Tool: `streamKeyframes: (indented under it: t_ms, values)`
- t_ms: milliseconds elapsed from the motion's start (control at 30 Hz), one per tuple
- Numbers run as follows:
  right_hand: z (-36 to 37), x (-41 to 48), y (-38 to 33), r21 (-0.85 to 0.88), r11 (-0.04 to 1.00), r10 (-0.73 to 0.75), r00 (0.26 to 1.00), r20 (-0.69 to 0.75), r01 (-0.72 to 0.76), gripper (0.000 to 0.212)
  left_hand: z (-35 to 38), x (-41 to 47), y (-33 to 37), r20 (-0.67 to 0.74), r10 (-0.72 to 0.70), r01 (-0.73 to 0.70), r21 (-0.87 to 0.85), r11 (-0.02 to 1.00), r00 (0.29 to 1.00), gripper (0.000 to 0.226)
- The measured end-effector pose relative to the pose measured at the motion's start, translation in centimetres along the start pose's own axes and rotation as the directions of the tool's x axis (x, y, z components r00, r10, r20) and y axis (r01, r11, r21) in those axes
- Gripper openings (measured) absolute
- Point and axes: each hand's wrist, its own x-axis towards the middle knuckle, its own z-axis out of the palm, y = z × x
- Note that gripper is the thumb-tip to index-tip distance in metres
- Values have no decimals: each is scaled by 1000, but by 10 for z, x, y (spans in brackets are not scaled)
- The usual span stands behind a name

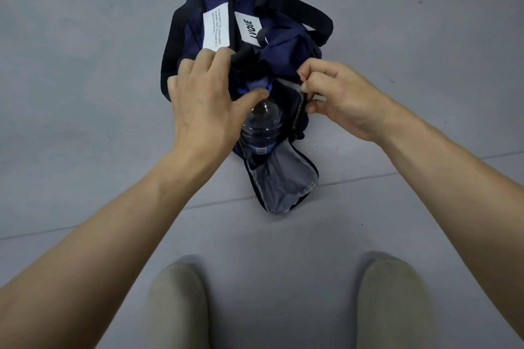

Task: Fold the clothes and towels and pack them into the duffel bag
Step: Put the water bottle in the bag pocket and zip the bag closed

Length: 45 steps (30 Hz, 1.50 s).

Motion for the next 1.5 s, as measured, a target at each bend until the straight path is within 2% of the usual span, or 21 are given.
streamKeyframes:
  t_ms: [67,167,233,267,333,467,567,667,833,933,1033,1067,1167,1233,1267,1333,1400,1467,1500]
  values:
    - [1,-1,-4,-170,985,-22,998,-50,13,11,-3,3,-3,56,-36,43,-119,992,998,49]
    - [13,-7,2,-486,874,-155,963,-220,30,13,-10,5,-16,120,-32,66,-293,954,992,36]
    - [32,-20,8,-590,805,-339,867,-366,66,21,-13,6,-18,131,-84,129,-388,913,988,31]
    - [43,-26,11,-626,770,-433,821,-373,121,21,-15,7,-17,142,-113,164,-426,890,983,30]
    - [63,-35,19,-728,645,-580,768,-270,232,13,-17,9,-13,178,-155,222,-467,856,972,26]
    - [87,-37,40,-890,375,-691,718,-81,260,35,-21,14,-7,262,-191,308,-546,779,946,22]
    - [99,-38,54,-947,293,-601,795,-77,130,46,-27,18,-5,307,-191,348,-617,706,932,38]
    - [97,-34,56,-959,275,-547,831,-97,69,51,-34,23,-4,359,-167,372,-640,672,918,49]
    - [91,-27,49,-953,299,-519,847,-119,50,54,-41,18,-2,439,-137,400,-592,700,888,31]
    - [89,-27,52,-933,349,-487,867,-101,87,60,-35,16,-4,412,-161,381,-532,756,897,42]
    - [80,-34,62,-888,417,-506,861,-50,194,64,-20,5,-8,180,-185,245,-409,879,966,38]
    - [77,-39,67,-866,448,-521,852,-53,220,63,-17,1,-8,83,-168,187,-392,901,982,44]
    - [75,-56,88,-744,638,-467,868,-168,199,53,-9,-16,-12,-207,5,-62,-272,960,978,44]
    - [82,-63,99,-627,775,-306,917,-256,84,46,-2,-31,-16,-235,132,-170,-152,974,963,38]
    - [87,-63,105,-569,822,-212,936,-281,15,47,1,-38,-18,-215,151,-181,-129,975,965,37]
    - [93,-60,111,-453,886,-48,951,-306,-101,54,6,-49,-27,-170,128,-149,-116,982,977,38]
    - [96,-57,114,-342,925,62,953,-296,-167,63,9,-60,-37,-108,30,-45,-134,990,994,37]
    - [98,-55,113,-214,956,139,952,-274,-201,65,15,-72,-45,16,-170,170,-195,966,985,34]
    - [101,-56,110,-131,968,174,952,-252,-212,66,20,-77,-48,97,-267,282,-215,935,959,34]
